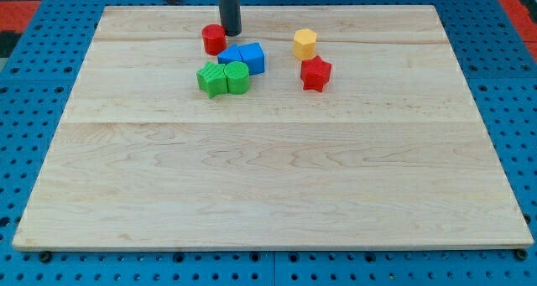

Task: Push the yellow hexagon to the left side of the board

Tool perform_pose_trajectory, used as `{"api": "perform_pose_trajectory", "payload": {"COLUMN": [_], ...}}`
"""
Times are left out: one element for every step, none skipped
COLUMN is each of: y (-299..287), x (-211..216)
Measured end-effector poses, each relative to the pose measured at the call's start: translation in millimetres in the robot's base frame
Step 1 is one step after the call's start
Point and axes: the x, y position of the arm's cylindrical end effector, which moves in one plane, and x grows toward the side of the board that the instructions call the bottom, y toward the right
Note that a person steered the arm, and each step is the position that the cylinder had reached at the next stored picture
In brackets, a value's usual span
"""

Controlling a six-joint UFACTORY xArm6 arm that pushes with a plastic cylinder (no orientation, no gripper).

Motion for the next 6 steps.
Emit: {"api": "perform_pose_trajectory", "payload": {"y": [5.3, 71.8, 154.1, 187.9, 149.3, 94.9], "x": [4.2, -27.4, -36.6, 14.1, 43.2, 10.4]}}
